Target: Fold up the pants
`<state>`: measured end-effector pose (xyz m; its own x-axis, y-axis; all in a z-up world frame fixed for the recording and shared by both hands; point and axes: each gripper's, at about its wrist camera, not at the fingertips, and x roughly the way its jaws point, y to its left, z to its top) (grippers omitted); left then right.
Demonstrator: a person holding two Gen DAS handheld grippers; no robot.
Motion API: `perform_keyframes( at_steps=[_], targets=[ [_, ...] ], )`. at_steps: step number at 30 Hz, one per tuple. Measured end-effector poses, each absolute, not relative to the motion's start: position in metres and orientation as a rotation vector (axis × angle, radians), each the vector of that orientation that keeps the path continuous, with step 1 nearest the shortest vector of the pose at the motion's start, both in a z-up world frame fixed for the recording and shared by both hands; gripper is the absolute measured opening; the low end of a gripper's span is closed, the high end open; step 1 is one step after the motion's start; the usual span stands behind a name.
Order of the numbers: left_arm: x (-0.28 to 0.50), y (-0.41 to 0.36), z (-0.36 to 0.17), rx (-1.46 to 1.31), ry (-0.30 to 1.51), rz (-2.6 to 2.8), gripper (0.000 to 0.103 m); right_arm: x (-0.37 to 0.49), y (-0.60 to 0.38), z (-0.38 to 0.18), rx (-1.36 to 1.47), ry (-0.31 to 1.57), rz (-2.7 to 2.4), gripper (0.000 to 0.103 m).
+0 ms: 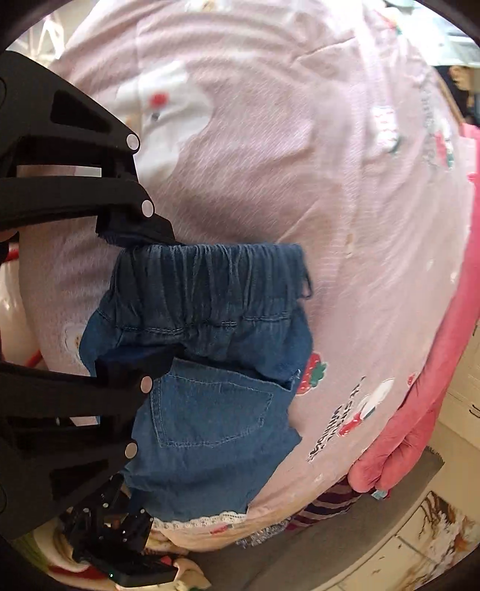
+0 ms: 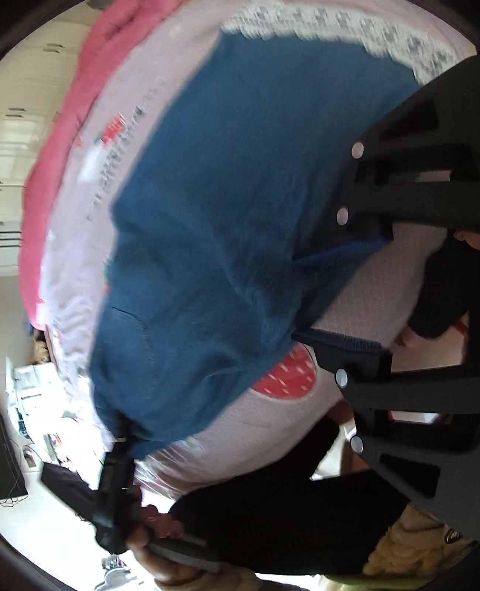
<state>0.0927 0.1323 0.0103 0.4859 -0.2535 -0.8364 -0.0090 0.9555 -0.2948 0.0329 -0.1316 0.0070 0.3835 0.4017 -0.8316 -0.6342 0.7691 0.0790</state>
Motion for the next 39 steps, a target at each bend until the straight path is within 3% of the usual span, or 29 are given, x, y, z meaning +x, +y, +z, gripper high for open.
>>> perform_keyframes(
  at_steps=[10,17,21,23,30,39],
  targets=[
    [0.098,0.139,-0.004,-0.274,1.095,-0.129,0.039,0.032,-0.141,0.009,-0.180,0.983,0.688,0.037],
    [0.063,0.137,0.050,-0.172,0.913,-0.021,0.071,0.013,-0.200,0.052,-0.027,0.846,0.592,0.050],
    [0.054,0.114,0.081,-0.142,0.828,-0.061,0.085,0.007,-0.248,0.060,0.071,0.811,0.417,0.065],
    [0.054,0.092,0.093,-0.106,0.797,-0.107,0.092,0.002,-0.277,0.058,0.125,0.806,0.323,0.068],
    [0.073,-0.005,0.105,0.006,0.753,-0.259,0.093,-0.020,-0.331,0.051,0.169,0.783,0.119,0.082],
    [0.068,-0.080,0.103,0.056,0.701,-0.301,0.093,-0.028,-0.344,0.046,0.172,0.776,0.066,0.087]
  ],
)
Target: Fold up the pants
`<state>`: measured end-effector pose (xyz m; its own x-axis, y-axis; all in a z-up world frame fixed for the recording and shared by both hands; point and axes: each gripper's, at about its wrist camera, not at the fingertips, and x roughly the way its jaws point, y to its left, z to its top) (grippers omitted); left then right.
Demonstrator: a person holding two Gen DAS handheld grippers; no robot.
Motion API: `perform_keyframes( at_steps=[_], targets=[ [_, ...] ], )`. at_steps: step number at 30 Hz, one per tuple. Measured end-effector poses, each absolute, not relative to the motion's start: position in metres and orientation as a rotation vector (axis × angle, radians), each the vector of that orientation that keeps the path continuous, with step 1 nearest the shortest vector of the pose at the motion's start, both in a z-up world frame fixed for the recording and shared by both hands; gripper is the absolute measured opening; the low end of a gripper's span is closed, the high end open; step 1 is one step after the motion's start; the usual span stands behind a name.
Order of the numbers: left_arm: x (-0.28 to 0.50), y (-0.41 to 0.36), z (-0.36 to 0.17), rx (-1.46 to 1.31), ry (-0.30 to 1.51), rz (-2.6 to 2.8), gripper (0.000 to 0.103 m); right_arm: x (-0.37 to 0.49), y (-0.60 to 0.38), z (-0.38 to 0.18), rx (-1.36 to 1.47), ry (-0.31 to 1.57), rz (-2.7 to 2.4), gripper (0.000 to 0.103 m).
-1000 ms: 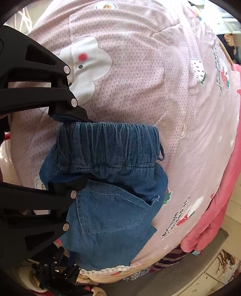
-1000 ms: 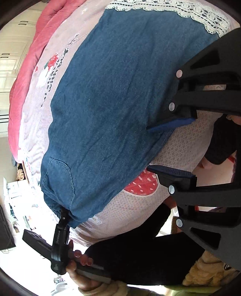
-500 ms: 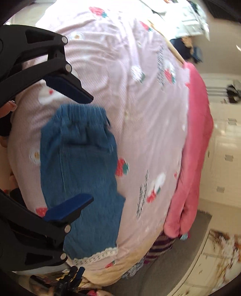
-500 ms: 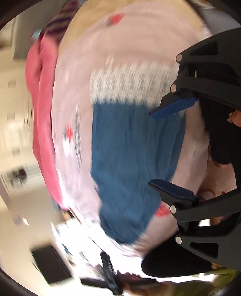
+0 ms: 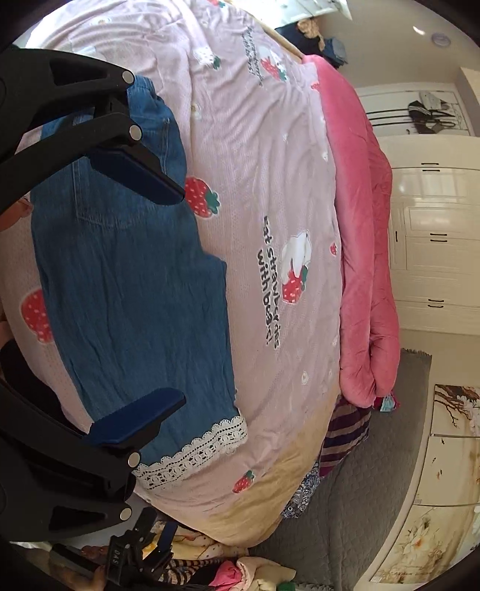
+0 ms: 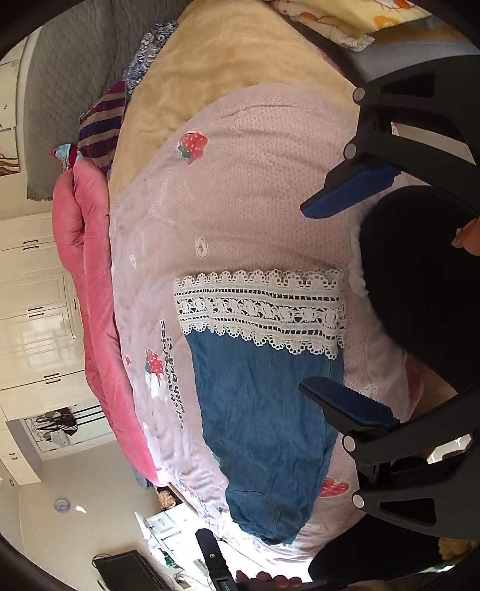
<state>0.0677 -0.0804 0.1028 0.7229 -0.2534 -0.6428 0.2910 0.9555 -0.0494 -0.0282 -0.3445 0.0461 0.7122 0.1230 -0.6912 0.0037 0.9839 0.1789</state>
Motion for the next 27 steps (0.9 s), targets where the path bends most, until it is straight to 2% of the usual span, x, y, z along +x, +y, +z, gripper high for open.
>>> perform_keyframes(
  at_steps=[13,27],
  targets=[
    [0.091,-0.149,0.080,0.155,0.744,-0.389,0.093,-0.015,-0.345,0.021,0.332,0.858,0.110,0.088],
    [0.121,-0.189,0.054,0.234,0.801,-0.432,0.093,0.002,-0.354,0.000,0.449,0.895,0.107,0.088]
  ],
)
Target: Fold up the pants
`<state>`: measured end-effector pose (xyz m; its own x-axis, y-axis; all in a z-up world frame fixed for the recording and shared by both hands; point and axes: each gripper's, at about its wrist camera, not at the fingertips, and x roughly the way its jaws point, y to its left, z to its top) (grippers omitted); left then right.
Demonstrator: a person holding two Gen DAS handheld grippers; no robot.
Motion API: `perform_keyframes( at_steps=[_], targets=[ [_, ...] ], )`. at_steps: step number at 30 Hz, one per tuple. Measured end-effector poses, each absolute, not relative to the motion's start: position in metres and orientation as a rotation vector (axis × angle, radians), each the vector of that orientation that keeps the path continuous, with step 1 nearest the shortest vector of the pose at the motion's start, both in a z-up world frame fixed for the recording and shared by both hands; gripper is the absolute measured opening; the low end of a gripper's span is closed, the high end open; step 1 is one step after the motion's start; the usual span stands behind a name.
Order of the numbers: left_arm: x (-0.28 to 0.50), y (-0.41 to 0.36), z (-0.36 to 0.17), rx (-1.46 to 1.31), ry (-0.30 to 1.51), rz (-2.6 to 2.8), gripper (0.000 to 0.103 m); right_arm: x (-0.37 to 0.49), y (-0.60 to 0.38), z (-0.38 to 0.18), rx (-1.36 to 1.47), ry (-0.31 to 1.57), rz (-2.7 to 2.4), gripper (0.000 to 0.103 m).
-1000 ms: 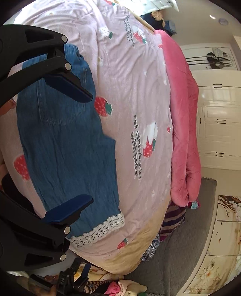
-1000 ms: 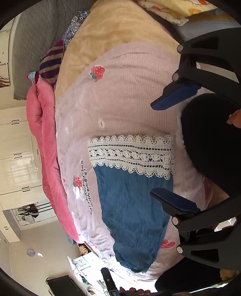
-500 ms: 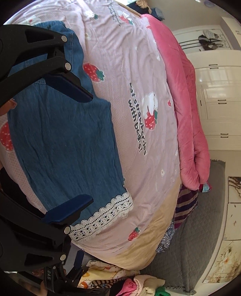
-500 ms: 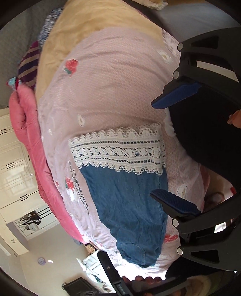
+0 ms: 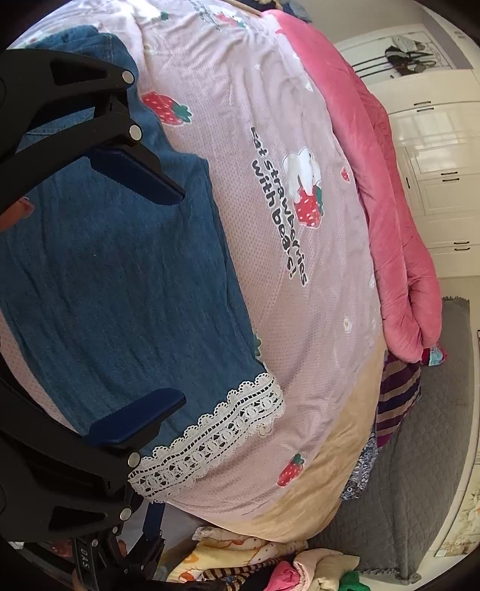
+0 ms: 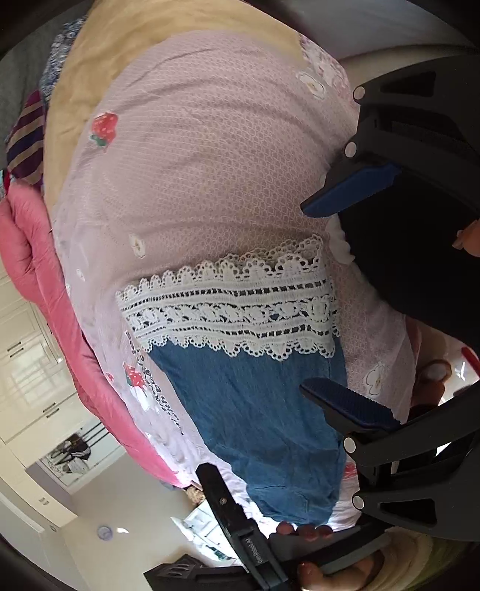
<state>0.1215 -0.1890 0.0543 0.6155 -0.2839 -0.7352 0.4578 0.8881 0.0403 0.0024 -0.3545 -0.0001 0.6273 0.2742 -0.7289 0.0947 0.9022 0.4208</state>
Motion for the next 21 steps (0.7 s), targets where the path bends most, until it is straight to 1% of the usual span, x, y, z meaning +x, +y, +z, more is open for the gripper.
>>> perform_keyframes(
  at_steps=[3,5,7,9,14,17,19,20,21],
  targets=[
    [0.130,-0.198,0.046,0.258,0.826,-0.444,0.093,0.006,-0.358,-0.005,0.489,0.907,0.112,0.088],
    [0.137,-0.204,0.040,0.273,0.839,-0.460,0.093,0.008,-0.358,-0.007,0.499,0.910,0.121,0.086],
    [0.147,-0.212,0.035,0.290,0.857,-0.481,0.093,0.011,-0.356,-0.007,0.498,0.915,0.130,0.079],
    [0.158,-0.221,0.033,0.306,0.867,-0.514,0.093,0.014,-0.354,-0.008,0.498,0.916,0.134,0.076],
    [0.195,-0.246,0.029,0.356,0.891,-0.625,0.093,0.018,-0.356,-0.014,0.518,0.920,0.132,0.074],
    [0.213,-0.260,0.029,0.353,0.911,-0.718,0.093,0.021,-0.357,-0.017,0.516,0.924,0.129,0.068],
    [0.221,-0.271,0.026,0.357,0.934,-0.785,0.093,0.021,-0.356,-0.018,0.507,0.927,0.122,0.060],
    [0.224,-0.277,0.024,0.366,0.943,-0.821,0.093,0.021,-0.355,-0.018,0.500,0.926,0.121,0.059],
    [0.227,-0.282,0.021,0.378,0.955,-0.847,0.091,0.021,-0.353,-0.018,0.492,0.925,0.116,0.054]
  ],
)
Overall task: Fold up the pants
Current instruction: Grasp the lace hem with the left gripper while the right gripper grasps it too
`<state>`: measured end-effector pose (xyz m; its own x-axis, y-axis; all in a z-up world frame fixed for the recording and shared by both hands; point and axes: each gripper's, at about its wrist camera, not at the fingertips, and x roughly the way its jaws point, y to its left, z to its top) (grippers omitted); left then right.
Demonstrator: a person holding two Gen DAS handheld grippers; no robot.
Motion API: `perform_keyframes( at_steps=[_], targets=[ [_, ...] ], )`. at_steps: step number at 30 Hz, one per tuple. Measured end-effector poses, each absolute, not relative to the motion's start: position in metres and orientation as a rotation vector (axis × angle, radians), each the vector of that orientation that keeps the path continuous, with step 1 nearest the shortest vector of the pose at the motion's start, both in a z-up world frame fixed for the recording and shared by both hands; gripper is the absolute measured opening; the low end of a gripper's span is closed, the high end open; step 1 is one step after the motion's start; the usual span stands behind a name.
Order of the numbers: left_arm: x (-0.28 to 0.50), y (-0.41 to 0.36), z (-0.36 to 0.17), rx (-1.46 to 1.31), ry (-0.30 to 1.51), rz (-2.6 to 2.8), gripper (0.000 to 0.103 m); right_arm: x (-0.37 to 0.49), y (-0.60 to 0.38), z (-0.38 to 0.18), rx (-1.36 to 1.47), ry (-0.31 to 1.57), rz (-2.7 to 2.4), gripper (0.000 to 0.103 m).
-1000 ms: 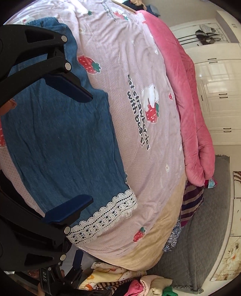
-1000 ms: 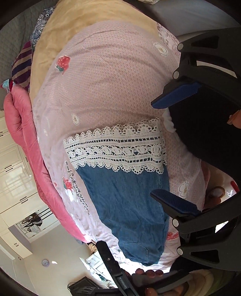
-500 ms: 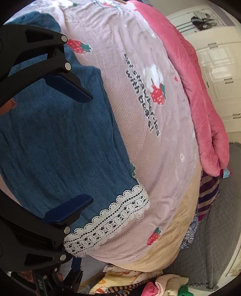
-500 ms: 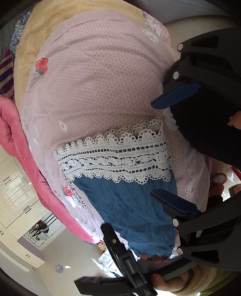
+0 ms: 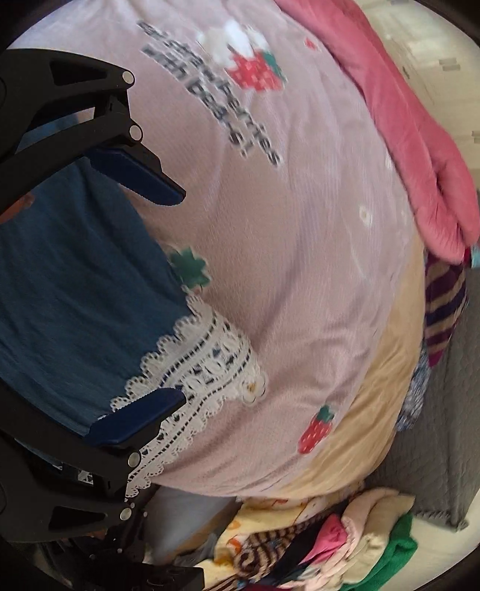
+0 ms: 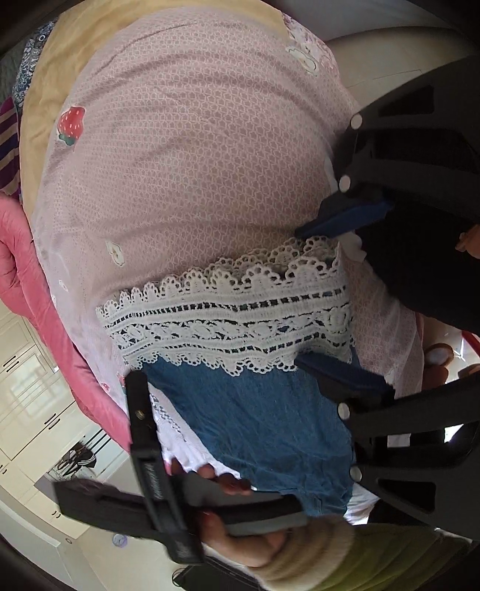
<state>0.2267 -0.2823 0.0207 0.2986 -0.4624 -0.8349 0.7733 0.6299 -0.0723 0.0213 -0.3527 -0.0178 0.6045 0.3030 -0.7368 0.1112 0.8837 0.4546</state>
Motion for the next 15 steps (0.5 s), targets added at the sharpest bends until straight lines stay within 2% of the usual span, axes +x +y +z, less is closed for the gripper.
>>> perform_keyframes(
  at_steps=[1,3,4,6,10,11,12,14,15],
  targets=[
    [0.231,-0.288,0.016,0.378,0.974,-0.870,0.089,0.020,-0.352,-0.017,0.495,0.921,0.122,0.049],
    [0.237,-0.296,0.007,0.364,1.030,-0.926,0.076,0.017,-0.349,-0.013,0.513,0.909,0.152,0.041],
    [0.240,-0.299,0.004,0.356,1.053,-0.952,0.072,0.016,-0.349,-0.012,0.512,0.904,0.156,0.041],
    [0.245,-0.301,-0.003,0.321,1.101,-1.000,0.057,0.016,-0.349,-0.011,0.518,0.895,0.161,0.041],
    [0.250,-0.298,-0.013,0.259,1.161,-1.065,0.049,0.022,-0.358,-0.023,0.605,0.921,0.162,0.043],
    [0.250,-0.297,-0.013,0.251,1.164,-1.075,0.042,0.024,-0.359,-0.024,0.617,0.921,0.163,0.043],
    [0.250,-0.295,-0.013,0.244,1.165,-1.083,0.029,0.024,-0.360,-0.024,0.623,0.919,0.163,0.041],
    [0.249,-0.293,-0.014,0.244,1.170,-1.099,0.015,0.022,-0.361,-0.019,0.625,0.901,0.173,0.032],
    [0.248,-0.291,-0.013,0.234,1.168,-1.110,0.013,0.022,-0.361,-0.017,0.624,0.886,0.178,0.025]
  ],
)
